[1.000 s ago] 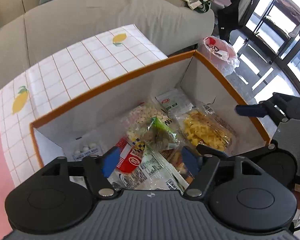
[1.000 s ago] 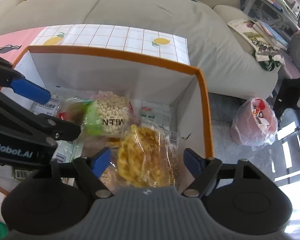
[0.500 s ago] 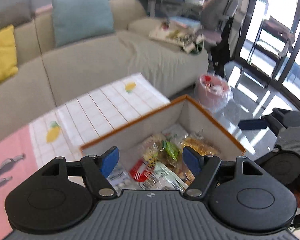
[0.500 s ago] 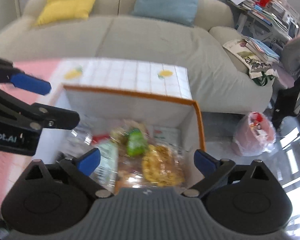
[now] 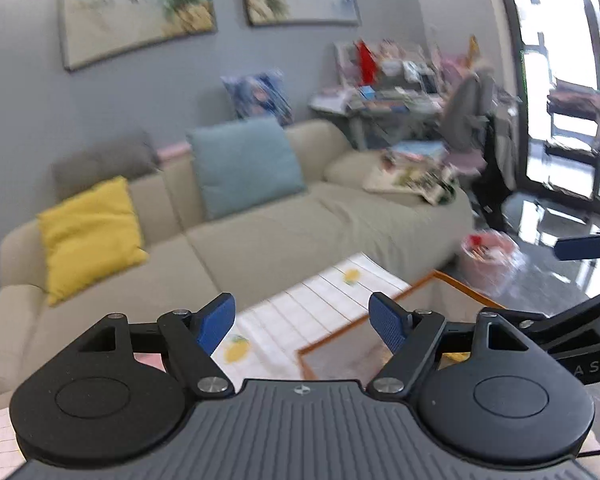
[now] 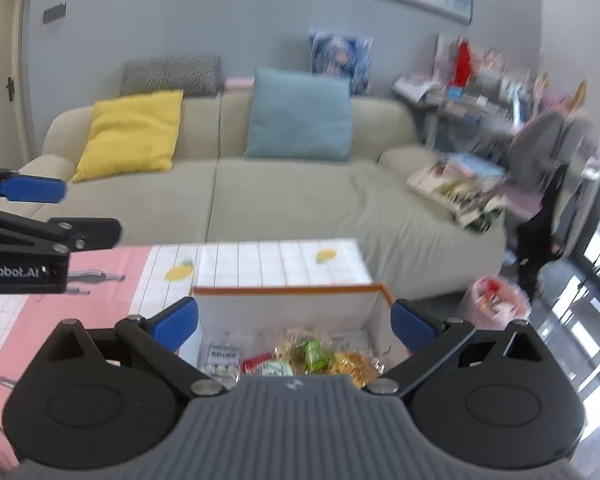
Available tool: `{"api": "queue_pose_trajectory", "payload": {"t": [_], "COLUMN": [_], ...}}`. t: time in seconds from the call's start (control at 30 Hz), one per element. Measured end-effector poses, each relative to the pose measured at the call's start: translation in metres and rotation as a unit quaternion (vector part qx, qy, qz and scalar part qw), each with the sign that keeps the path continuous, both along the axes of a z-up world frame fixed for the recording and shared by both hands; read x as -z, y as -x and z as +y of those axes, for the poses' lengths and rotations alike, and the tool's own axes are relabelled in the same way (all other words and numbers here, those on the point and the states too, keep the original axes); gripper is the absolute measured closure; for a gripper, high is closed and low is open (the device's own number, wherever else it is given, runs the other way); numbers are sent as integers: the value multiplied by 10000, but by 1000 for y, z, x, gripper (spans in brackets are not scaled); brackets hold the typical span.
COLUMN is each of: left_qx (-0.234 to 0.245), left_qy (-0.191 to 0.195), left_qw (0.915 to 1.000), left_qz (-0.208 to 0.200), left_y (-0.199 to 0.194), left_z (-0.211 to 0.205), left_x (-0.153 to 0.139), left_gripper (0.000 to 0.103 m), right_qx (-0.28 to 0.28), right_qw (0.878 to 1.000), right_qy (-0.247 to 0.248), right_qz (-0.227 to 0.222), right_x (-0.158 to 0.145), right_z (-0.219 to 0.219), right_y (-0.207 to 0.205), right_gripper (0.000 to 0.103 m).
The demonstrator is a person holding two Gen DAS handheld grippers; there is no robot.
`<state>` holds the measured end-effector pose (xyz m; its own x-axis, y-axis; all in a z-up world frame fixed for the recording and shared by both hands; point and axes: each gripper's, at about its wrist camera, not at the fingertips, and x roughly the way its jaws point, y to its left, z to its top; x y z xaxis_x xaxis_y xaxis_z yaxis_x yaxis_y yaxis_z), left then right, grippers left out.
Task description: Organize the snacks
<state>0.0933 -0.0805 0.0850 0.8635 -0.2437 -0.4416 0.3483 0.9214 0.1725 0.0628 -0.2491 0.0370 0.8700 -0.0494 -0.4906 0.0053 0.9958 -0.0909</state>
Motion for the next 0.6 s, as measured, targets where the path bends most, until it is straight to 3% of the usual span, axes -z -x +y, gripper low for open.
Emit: {"api": "queue_pose_trajectory", "payload": {"t": [0.23,0.6], "left_qx": [-581,-1043], "left_qy": [246,669], "left_qw": [9975,9915], "left_qz": [-317,399], "left_y": [51,74], "left_z": [42,76], "left_x": [-7,30], "left_gripper": [4,1], "right_qx": [263,930], "right_qw": [9985,9954], "right_qy": [305,75], "right_qz": [-383,-231], "right_x": [-6,25], "right_z": [46,67], "right_y": [51,87], "right_gripper": [3,3]}}
